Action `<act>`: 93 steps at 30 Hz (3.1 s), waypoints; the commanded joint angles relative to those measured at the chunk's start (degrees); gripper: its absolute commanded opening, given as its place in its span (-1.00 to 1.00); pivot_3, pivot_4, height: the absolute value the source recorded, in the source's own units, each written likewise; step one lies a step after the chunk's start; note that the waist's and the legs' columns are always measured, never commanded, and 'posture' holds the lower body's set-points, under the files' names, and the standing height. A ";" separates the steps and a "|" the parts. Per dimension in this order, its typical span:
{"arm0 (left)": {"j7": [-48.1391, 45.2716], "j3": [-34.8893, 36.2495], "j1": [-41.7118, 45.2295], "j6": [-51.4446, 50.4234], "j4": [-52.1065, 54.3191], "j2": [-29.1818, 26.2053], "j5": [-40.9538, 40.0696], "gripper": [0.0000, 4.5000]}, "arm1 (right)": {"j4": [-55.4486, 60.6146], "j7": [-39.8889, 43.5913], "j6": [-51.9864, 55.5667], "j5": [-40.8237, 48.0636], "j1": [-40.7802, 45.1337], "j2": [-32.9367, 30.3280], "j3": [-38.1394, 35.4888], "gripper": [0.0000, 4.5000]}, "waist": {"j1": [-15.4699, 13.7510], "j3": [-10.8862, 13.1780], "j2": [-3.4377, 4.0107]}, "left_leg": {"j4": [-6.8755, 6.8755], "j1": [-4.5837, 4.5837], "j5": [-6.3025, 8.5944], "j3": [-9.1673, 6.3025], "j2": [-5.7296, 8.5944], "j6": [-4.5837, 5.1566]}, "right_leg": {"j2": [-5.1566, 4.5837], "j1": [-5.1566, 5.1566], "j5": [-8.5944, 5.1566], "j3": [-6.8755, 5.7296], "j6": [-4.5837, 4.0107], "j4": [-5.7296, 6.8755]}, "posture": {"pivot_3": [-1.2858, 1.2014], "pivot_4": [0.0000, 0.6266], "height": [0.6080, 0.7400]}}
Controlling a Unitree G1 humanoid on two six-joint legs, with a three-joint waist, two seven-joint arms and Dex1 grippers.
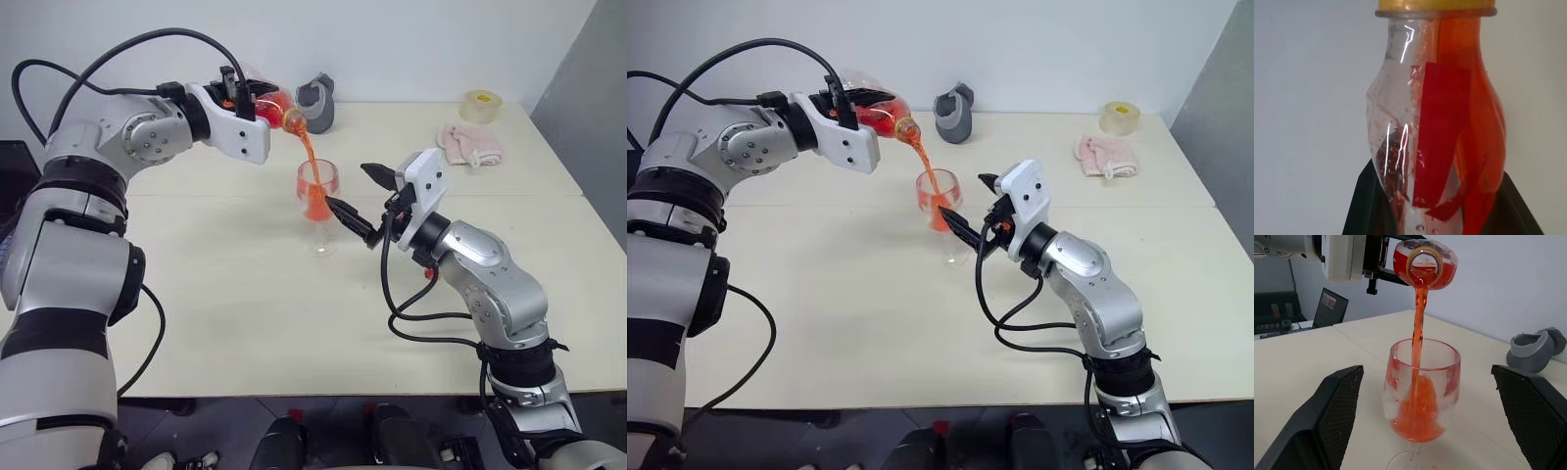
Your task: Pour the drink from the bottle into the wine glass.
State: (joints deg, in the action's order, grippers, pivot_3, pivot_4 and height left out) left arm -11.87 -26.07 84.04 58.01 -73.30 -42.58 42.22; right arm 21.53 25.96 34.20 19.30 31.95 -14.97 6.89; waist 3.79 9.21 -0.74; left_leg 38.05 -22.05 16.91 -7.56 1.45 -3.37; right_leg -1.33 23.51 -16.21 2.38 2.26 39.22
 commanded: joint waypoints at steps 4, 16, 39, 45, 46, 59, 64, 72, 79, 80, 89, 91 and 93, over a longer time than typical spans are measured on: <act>1.69 0.01 2.88 0.02 0.29 -1.58 -0.02 -0.54 | 0.73 0.44 -1.30 0.24 0.27 0.06 -0.53 1.00 | 0.00 0.00 0.00 | 0.00 0.00 0.00 0.00 0.00 0.00 | 0.00 0.00 0.00 0.00 0.00 0.00 | 0.03 -0.52 1.00; 2.12 -0.43 3.35 -0.19 0.03 -1.47 0.25 -0.54 | 1.04 0.64 -1.11 0.30 0.02 -0.13 -0.53 1.00 | 0.00 0.00 0.00 | 0.00 0.00 0.00 0.00 0.00 0.00 | 0.00 0.01 0.00 0.00 0.00 0.02 | 0.03 -0.52 1.00; -7.25 5.79 1.83 -1.91 -1.50 1.98 -9.77 -0.54 | 2.28 0.19 -0.58 0.20 -0.72 -0.25 -0.32 1.00 | 0.00 0.00 0.00 | 0.04 -0.01 0.00 0.02 0.01 0.00 | -0.01 0.04 0.00 0.00 0.01 0.13 | 0.03 -0.52 1.00; -18.68 12.33 0.11 -4.94 -0.66 4.60 -19.45 -0.54 | 2.64 0.03 -0.39 0.25 -0.85 -0.43 -0.54 1.00 | 0.45 0.00 0.00 | 0.05 0.01 0.00 0.03 0.00 0.00 | -0.02 0.06 -0.01 0.01 0.01 0.21 | 0.03 -0.52 1.00; -20.03 13.27 -0.09 -5.58 -0.43 4.93 -20.77 -0.54 | 2.65 0.01 -0.37 0.26 -0.86 -0.45 -0.55 1.00 | 0.55 0.00 0.00 | 0.05 0.01 0.00 0.02 0.00 0.00 | -0.01 0.06 -0.01 0.00 0.01 0.22 | 0.03 -0.52 1.00; -25.07 32.07 -3.56 -28.08 2.25 8.38 -41.48 -0.54 | 6.89 4.53 -0.49 3.13 -4.50 -4.77 -1.92 1.00 | 1.36 -0.01 0.01 | 0.08 0.02 0.00 -0.06 -0.03 0.00 | -0.01 0.11 -0.01 0.01 0.02 0.35 | 0.03 -0.52 1.00; -16.03 37.79 -12.41 -36.75 6.82 8.80 -45.91 -0.54 | 10.86 10.28 -2.25 5.53 -10.67 -10.63 -2.94 1.00 | 1.29 -0.02 -0.01 | 0.08 0.07 0.00 -0.15 -0.04 0.00 | -0.02 0.10 -0.02 0.04 0.02 0.40 | 0.03 -0.52 1.00; -12.20 42.64 -31.48 -47.70 23.01 13.99 -53.18 -0.54 | 11.50 14.71 -5.51 6.24 -14.54 -13.67 -2.12 1.00 | 0.89 -0.04 -0.05 | 0.14 0.06 -0.01 -0.21 -0.08 -0.01 | -0.03 0.12 -0.02 0.07 0.02 0.45 | 0.03 -0.52 1.00; -10.37 43.88 -41.44 -54.55 33.91 18.47 -57.29 -0.54 | 10.99 14.76 -5.75 6.46 -13.76 -13.02 -1.77 1.00 | 0.59 -0.08 -0.12 | 0.18 0.05 -0.01 -0.20 -0.11 -0.01 | -0.14 0.08 -0.02 0.09 0.02 0.40 | 0.03 -0.52 1.00; -10.09 44.02 -42.30 -55.41 34.73 19.12 -57.84 -0.54 | 10.96 14.70 -5.68 6.49 -13.66 -12.94 -1.72 1.00 | 0.51 -0.08 -0.12 | 0.18 0.06 -0.01 -0.19 -0.10 -0.02 | -0.13 0.08 -0.02 0.09 0.02 0.40 | 0.03 -0.52 1.00; -9.79 41.47 -46.10 -54.23 36.10 20.68 -55.74 -0.54 | 10.00 13.92 -5.57 6.04 -12.14 -12.09 -1.38 1.00 | -0.20 -0.11 -0.15 | 0.17 0.11 -0.01 -0.13 -0.07 -0.02 | -0.13 0.05 -0.01 0.13 0.02 0.37 | 0.03 -0.52 1.00; -9.63 41.47 -46.10 -54.03 36.11 20.78 -55.70 -0.54 | 9.88 13.84 -5.54 6.02 -11.93 -12.04 -1.45 1.00 | -0.46 -0.12 -0.16 | 0.18 0.11 -0.01 -0.14 -0.07 -0.02 | -0.13 0.04 -0.01 0.12 0.02 0.36 | 0.03 -0.52 1.00; -9.30 41.37 -45.98 -53.63 36.33 20.84 -55.44 -0.24 | 9.89 13.67 -5.28 6.15 -11.76 -11.97 -1.64 1.00 | -0.59 -0.12 -0.16 | 0.18 0.11 -0.01 -0.13 -0.07 -0.02 | -0.14 0.03 -0.01 0.12 0.02 0.35 | 0.03 -0.52 1.00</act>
State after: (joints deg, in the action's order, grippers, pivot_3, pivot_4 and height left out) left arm -21.74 15.47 37.77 2.99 -39.01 -21.31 -13.73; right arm 30.88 39.90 29.51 24.99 19.16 -26.98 5.78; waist 3.21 9.09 -0.91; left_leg 38.24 -21.94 16.90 -7.69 1.38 -3.39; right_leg -1.49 23.54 -16.22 2.51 2.28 39.56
